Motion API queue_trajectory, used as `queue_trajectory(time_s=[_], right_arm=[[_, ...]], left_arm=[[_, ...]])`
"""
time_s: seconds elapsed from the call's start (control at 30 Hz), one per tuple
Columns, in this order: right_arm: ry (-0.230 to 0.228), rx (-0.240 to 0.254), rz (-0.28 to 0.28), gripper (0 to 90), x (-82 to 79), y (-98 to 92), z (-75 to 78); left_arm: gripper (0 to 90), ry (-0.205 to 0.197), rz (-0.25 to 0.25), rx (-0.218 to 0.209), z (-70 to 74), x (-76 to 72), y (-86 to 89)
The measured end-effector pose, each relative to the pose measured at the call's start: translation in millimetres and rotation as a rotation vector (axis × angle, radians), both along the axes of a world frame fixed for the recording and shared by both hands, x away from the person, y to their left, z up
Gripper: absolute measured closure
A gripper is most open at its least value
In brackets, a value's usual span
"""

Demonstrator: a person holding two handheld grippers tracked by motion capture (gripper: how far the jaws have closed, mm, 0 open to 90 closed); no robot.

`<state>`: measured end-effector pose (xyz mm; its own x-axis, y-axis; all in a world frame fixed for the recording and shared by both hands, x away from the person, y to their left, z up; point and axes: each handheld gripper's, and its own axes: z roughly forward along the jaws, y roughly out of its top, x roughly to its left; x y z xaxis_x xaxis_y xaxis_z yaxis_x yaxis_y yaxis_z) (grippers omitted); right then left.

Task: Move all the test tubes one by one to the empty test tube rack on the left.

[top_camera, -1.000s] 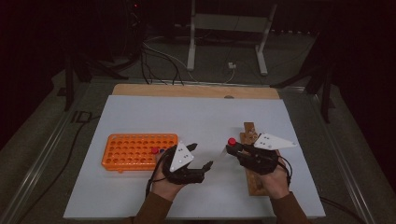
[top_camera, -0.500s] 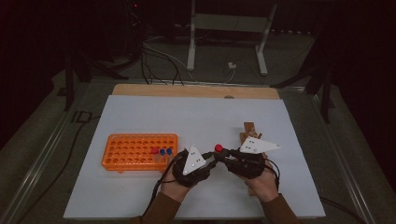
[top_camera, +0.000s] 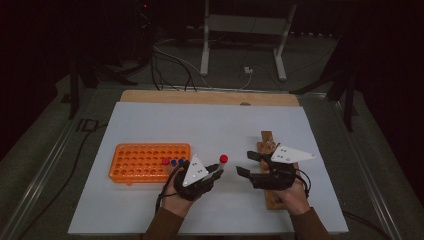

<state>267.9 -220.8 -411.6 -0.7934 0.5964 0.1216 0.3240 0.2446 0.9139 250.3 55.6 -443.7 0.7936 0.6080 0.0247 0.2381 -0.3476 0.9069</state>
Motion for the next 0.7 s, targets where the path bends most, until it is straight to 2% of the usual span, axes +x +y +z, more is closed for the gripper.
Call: queue_trajectory(time_s=[0.07,0.17,0.3,0.5,0.7], right_arm=[[0.002,-0.005,-0.046,18.7,0.9,-7.8,-0.2],[0.001,-0.013,-0.091,14.8,1.5,-18.5,-0.3],[-0.005,-0.016,-0.126,2.7,1.1,-27.7,0.1],[-0.011,-0.005,-0.15,0.2,1.1,-36.4,1.3],[-0.017,-0.001,-0.158,0.2,0.4,-39.9,1.5]], left_arm=[[75.5,0.001,0.007,-0.011,1.6,-2.1,10.6],[75.5,-0.002,0.023,-0.015,2.0,-4.6,27.2],[75.6,0.002,0.066,-0.021,0.5,-8.6,53.7],[75.5,0.005,0.128,-0.053,-0.6,-14.8,89.6],[75.5,-0.015,0.176,-0.079,0.6,-17.5,114.5]])
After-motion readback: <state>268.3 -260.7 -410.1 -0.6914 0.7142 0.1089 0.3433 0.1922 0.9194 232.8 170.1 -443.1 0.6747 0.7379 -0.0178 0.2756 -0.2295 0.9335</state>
